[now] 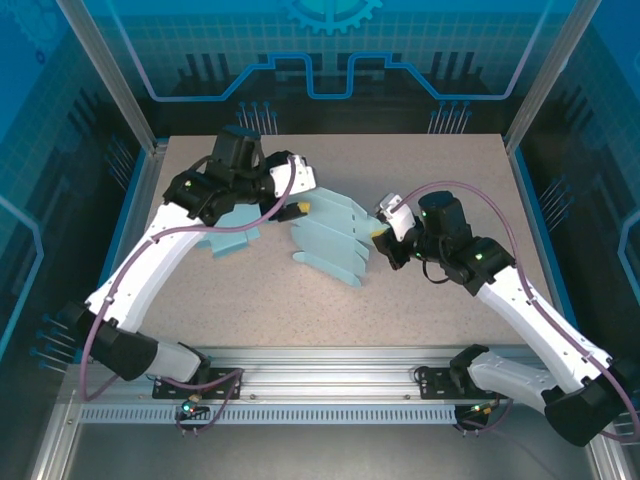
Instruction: Fold the paper box
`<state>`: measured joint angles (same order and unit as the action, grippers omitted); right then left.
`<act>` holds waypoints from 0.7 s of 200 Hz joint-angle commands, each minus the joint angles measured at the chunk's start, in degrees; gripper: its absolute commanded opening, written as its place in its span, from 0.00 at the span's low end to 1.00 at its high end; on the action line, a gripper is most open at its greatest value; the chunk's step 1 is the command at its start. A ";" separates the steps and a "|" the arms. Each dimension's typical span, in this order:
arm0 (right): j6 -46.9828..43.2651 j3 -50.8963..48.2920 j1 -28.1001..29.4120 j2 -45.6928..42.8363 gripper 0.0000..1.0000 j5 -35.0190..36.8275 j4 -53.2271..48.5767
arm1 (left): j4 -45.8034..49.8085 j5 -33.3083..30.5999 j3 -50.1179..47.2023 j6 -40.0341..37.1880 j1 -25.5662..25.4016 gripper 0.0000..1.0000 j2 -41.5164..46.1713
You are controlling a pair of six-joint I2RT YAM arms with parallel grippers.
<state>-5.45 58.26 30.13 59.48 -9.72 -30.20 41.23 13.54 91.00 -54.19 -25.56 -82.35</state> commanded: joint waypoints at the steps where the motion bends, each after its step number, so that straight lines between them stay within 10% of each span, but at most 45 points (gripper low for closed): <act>1: -0.50 1.77 -0.77 0.56 0.00 -2.10 -0.57 | -2.20 -1.56 1.17 -1.41 0.21 0.76 -1.81; 140: 4.92 3.03 -2.53 0.65 0.00 -3.16 -1.54 | -2.30 -6.69 2.85 -2.14 -2.67 0.06 -3.39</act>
<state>-4.27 58.74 27.94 61.28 -10.59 -30.04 39.99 9.65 91.33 -58.24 -26.85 -87.05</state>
